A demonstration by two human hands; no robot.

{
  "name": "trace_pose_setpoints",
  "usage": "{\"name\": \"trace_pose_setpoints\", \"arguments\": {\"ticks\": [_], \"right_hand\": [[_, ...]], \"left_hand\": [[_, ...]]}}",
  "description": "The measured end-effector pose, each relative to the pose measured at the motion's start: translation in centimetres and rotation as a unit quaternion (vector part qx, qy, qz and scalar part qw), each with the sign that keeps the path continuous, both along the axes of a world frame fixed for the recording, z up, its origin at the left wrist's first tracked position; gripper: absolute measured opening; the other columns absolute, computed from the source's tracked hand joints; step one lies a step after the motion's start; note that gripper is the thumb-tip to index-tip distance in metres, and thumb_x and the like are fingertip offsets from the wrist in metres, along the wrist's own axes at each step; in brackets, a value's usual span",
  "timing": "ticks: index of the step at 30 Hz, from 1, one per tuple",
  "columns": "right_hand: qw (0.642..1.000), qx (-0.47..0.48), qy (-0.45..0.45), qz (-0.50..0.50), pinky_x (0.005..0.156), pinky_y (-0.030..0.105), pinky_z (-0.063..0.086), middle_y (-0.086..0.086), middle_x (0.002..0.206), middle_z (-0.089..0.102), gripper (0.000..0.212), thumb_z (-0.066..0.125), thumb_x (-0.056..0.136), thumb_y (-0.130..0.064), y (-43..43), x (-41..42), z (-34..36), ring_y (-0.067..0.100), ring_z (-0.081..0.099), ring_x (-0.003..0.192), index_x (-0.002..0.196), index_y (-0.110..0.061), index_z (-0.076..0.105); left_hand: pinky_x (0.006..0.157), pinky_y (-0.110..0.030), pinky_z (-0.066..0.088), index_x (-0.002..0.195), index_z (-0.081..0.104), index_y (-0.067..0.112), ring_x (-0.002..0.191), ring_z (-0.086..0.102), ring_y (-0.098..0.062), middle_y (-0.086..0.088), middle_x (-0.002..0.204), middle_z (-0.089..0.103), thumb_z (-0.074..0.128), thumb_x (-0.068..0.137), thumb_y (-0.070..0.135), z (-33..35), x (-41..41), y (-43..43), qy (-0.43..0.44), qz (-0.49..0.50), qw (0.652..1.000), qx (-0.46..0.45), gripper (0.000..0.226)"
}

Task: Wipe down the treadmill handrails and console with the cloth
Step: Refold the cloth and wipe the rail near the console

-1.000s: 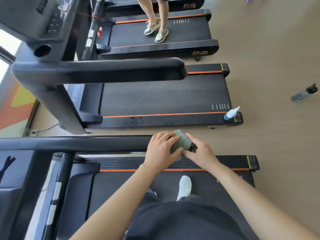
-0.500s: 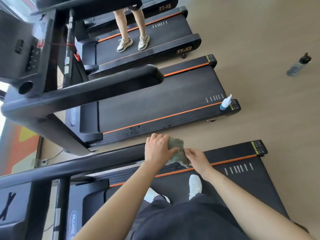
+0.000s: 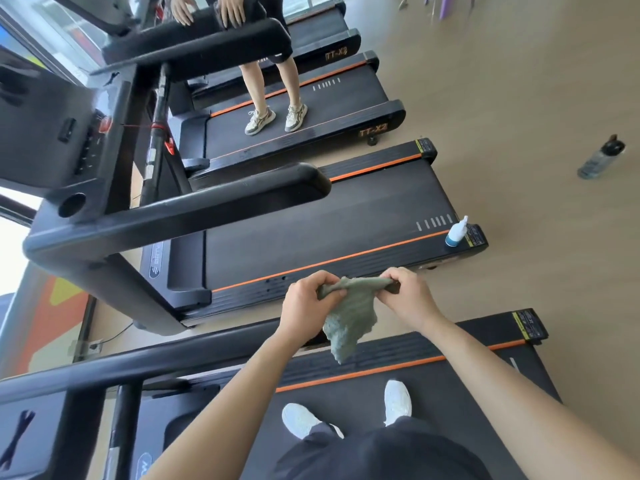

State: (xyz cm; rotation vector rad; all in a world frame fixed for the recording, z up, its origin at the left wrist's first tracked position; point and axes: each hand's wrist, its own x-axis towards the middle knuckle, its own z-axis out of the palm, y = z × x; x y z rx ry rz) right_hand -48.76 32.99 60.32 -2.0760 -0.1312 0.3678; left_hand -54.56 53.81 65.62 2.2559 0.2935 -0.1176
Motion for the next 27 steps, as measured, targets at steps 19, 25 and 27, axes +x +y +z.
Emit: {"name": "trace_pose_setpoints", "arguments": {"ticks": [19, 25, 27], "right_hand": [[0.992, -0.054, -0.045, 0.104, 0.083, 0.027, 0.042, -0.012, 0.079, 0.057, 0.053, 0.052, 0.086, -0.063, 1.8, -5.0, -1.7, 0.013, 0.052, 0.091, 0.061, -0.022, 0.074], [0.995, -0.006, 0.050, 0.085, 0.088, 0.031, 0.052, -0.010, 0.100, 0.069, 0.030, 0.073, 0.078, -0.051, 4.1, -3.2, -1.4, 0.011, 0.065, 0.095, 0.096, -0.029, 0.064], [0.987, -0.024, 0.101, 0.123, 0.095, 0.026, 0.049, -0.007, 0.113, 0.070, 0.039, 0.079, 0.083, -0.038, 4.8, -2.8, -1.3, 0.009, 0.064, 0.103, 0.117, -0.026, 0.065]], "left_hand": [[0.081, -0.034, 0.052, 0.076, 0.068, 0.032, 0.087, 0.062, -0.005, 0.019, 0.087, 0.067, 0.064, 0.078, 0.051, -0.9, -4.1, 6.5, 0.057, -0.112, 0.987, 0.101, 0.020], [0.065, -0.032, 0.050, 0.062, 0.063, 0.024, 0.069, 0.058, -0.007, 0.011, 0.071, 0.062, 0.071, 0.074, 0.066, -2.3, -2.0, 6.6, 0.092, -0.057, 0.984, 0.145, 0.045], [0.069, -0.029, 0.049, 0.075, 0.064, 0.033, 0.073, 0.057, -0.002, 0.016, 0.079, 0.062, 0.079, 0.068, 0.061, -2.5, -1.2, 6.7, 0.105, -0.085, 0.981, 0.139, 0.033]]}}
